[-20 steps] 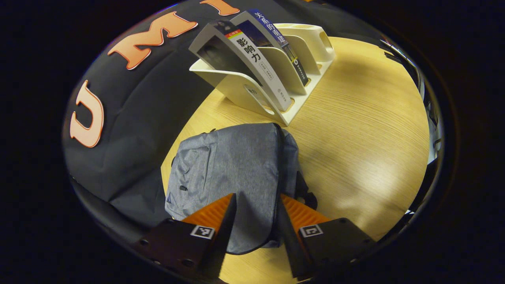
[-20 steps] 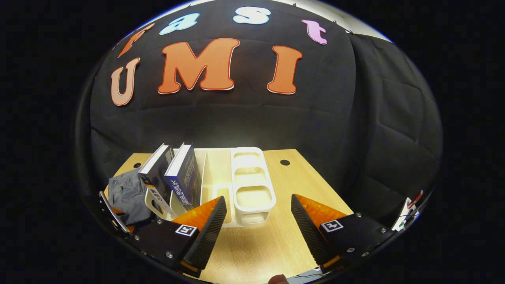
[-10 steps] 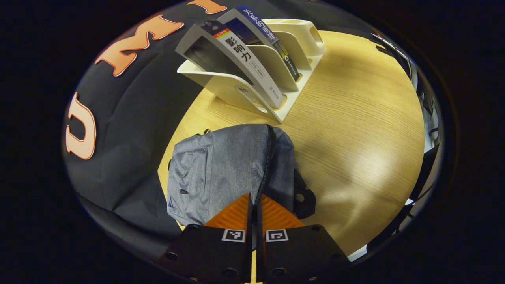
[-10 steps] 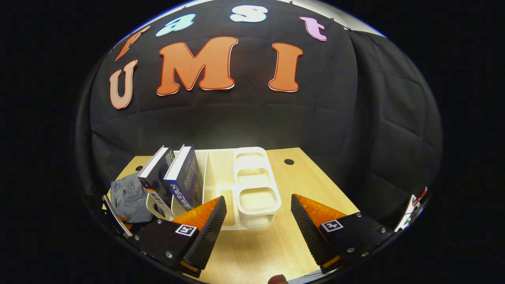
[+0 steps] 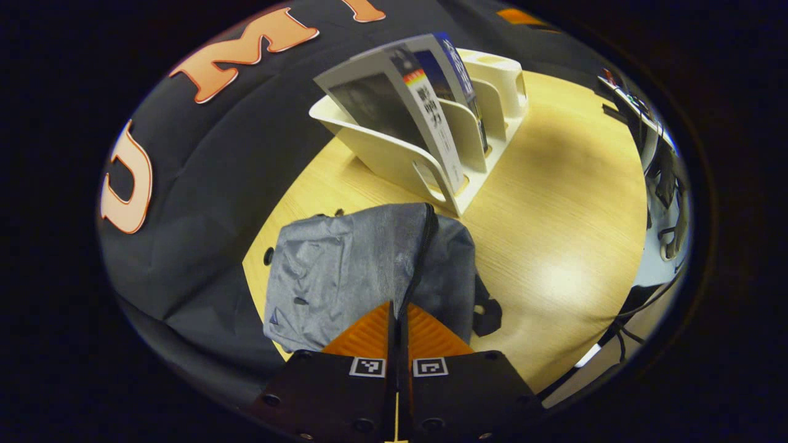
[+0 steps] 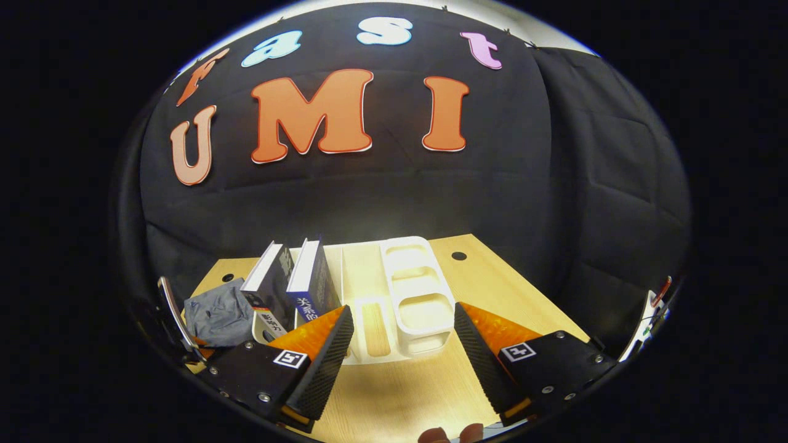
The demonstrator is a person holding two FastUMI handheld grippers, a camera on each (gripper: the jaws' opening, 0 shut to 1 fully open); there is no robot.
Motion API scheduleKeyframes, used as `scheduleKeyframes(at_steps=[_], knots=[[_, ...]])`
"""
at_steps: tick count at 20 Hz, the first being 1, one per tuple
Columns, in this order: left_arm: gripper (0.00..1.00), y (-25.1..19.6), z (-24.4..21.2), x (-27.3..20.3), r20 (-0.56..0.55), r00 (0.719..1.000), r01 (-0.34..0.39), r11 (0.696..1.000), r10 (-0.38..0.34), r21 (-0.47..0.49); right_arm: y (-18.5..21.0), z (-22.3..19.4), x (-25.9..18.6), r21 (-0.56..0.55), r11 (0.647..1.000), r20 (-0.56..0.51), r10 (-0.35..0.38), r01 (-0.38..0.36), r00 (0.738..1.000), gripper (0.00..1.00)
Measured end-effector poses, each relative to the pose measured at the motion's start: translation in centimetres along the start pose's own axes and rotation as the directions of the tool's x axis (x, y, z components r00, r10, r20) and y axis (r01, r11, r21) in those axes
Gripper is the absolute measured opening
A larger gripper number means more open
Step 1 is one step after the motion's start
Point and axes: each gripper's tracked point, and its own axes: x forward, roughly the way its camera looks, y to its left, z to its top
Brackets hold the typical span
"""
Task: Open the schoolbag, grab two books from the bookshelf and put them into the schoolbag.
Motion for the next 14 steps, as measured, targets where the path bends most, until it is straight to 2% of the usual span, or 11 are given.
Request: scheduleKeyframes(at_steps=[8, 14], knots=[[0.02, 9.0, 2.0, -5.2, 0.123, 0.992, 0.005, 0.999, -0.011, 0.048, 3.1, -0.9, -5.6, 0.038, 0.989, 0.031, -0.147, 0.146, 0.989, 0.98], [0.02, 14.7, 3.9, -7.6, 0.205, 0.978, -0.033, 0.999, 0.027, 0.026, 5.4, 0.6, -8.5, 0.000, 0.983, 0.049, -0.181, 0.181, 0.982, 0.98]])
